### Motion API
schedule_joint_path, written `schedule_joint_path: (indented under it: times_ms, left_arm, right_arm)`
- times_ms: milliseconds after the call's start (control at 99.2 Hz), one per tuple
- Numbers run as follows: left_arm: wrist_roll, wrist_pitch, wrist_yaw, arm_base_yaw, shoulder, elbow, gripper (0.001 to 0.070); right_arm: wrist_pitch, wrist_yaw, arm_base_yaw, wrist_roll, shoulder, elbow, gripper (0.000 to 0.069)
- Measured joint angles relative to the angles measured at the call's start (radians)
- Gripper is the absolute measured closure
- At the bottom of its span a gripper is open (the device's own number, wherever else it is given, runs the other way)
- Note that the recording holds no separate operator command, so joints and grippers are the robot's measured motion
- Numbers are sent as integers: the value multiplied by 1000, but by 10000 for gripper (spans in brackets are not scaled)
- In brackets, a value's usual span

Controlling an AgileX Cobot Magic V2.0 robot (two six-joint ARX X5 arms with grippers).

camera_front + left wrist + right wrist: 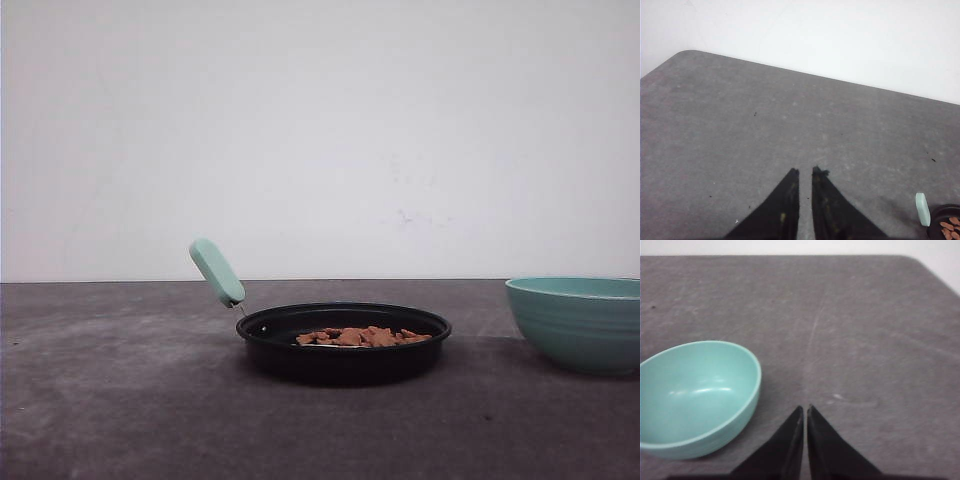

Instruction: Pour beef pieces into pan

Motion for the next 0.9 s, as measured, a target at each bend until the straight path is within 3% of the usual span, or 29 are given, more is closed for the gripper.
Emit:
schedule_joint_path:
  times_ms: [897]
  left_arm:
    - [0, 0, 0, 0, 0, 0, 688]
  right_arm:
    - [2, -1, 8, -14, 0, -1, 681]
